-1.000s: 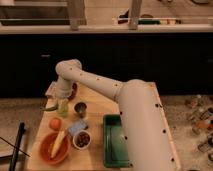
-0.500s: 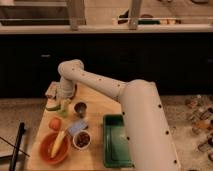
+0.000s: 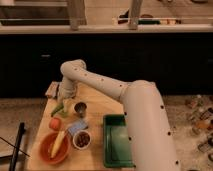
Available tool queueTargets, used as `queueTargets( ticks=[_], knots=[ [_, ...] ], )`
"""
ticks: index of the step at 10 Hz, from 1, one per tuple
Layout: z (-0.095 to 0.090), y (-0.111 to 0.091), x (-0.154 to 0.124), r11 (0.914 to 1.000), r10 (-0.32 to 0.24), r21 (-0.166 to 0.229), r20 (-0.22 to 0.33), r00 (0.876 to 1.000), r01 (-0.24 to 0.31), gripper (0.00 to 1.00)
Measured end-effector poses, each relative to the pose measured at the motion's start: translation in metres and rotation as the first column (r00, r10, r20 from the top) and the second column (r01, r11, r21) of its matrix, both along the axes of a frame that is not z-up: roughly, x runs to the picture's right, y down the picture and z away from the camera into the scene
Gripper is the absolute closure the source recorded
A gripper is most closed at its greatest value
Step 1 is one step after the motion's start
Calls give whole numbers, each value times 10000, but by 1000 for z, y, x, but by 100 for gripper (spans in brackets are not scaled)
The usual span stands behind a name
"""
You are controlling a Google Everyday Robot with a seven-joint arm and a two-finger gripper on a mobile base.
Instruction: Place pepper in plastic cup
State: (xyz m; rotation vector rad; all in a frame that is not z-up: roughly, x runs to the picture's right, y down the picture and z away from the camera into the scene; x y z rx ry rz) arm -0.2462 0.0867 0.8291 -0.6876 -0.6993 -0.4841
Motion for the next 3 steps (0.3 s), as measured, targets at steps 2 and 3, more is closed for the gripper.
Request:
queueTargets(
  ticks=[2, 3],
  knots=[
    [1, -3, -2, 10000, -7, 48, 65, 10000, 7, 20],
    [1, -3, -5, 10000, -33, 71, 124, 9999, 32, 20]
  ],
)
